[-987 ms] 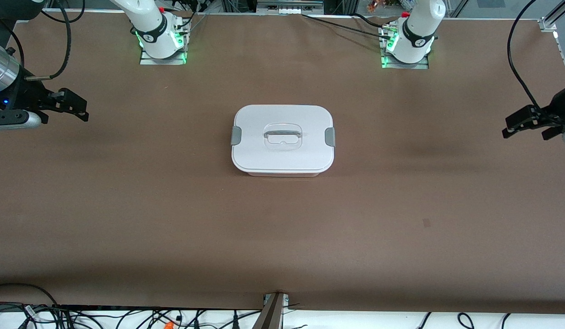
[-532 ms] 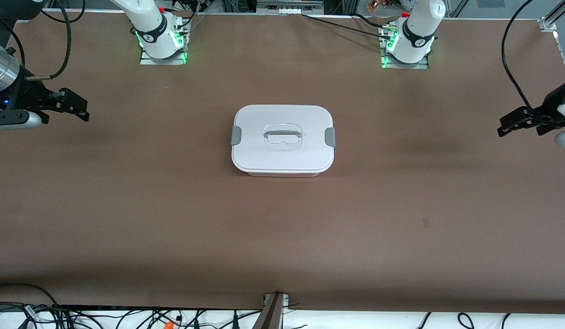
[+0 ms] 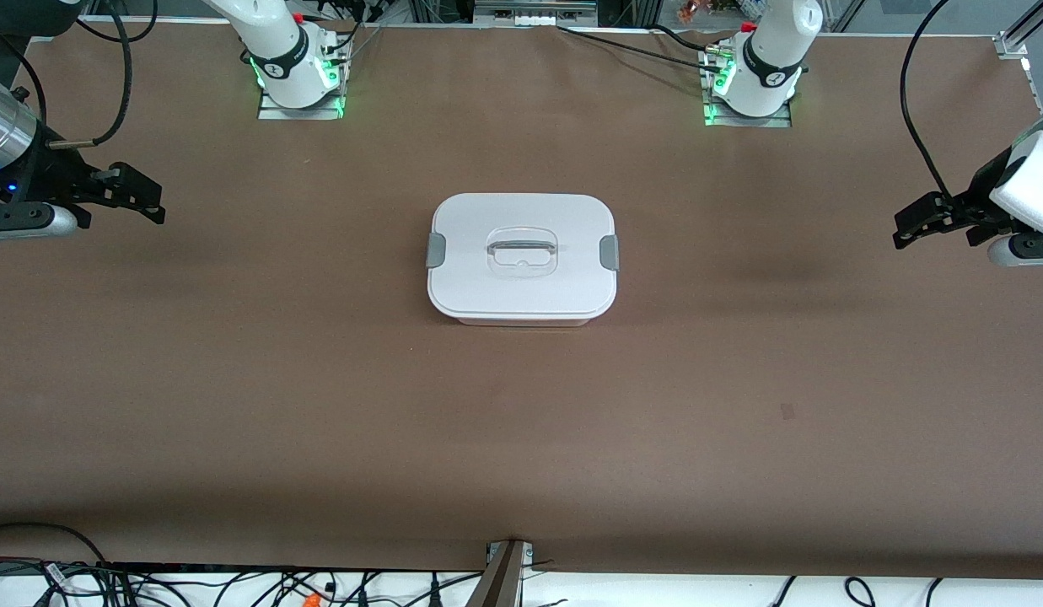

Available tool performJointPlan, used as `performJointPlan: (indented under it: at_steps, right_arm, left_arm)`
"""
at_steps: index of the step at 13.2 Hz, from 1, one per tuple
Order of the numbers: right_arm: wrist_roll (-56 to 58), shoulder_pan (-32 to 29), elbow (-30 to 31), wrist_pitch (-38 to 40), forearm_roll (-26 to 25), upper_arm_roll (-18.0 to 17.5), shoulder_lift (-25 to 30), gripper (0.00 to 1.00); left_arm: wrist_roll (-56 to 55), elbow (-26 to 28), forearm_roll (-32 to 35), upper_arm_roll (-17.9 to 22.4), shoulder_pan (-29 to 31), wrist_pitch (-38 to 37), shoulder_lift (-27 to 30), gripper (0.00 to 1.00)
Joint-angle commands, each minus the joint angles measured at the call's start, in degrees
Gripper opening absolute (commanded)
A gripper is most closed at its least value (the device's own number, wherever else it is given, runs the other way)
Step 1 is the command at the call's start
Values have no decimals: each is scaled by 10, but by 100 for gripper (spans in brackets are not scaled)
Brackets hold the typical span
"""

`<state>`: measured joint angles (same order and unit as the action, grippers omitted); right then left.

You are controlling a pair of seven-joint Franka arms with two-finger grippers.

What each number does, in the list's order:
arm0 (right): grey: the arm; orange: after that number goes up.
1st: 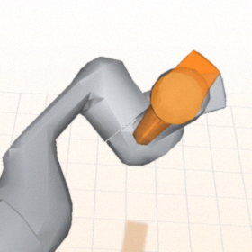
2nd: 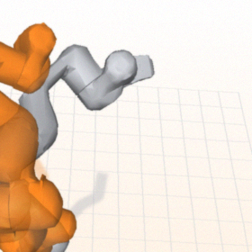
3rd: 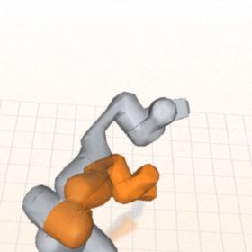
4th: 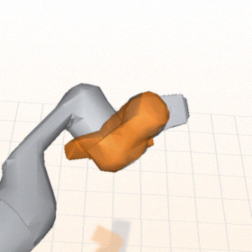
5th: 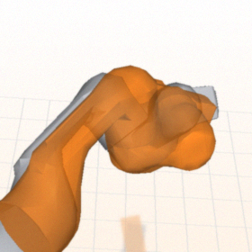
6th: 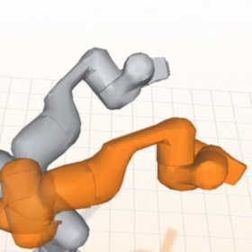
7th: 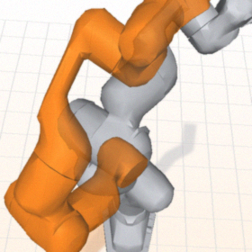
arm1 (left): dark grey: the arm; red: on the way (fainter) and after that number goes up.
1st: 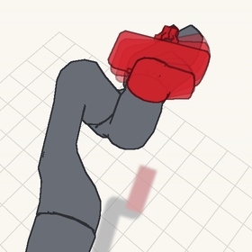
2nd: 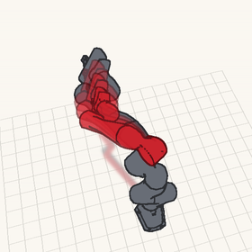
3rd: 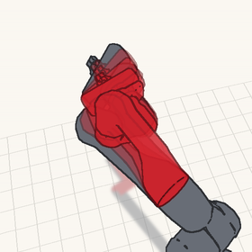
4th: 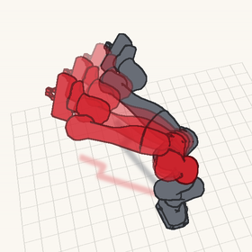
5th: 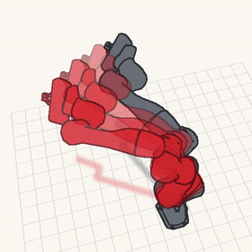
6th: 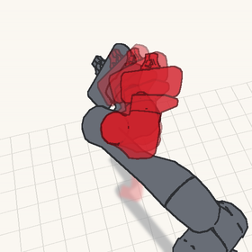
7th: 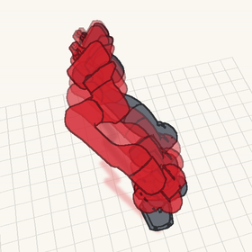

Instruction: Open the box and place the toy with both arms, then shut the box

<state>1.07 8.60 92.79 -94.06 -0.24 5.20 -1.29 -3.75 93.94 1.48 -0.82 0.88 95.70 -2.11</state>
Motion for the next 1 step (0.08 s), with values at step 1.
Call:
performJointPlan:
  at_steps: [1]
  right_arm:
    - [-1,-1,-11,10,9,-2,-4,100]
  left_arm:
    - [7,5,2,-6,1,-6,9,100]
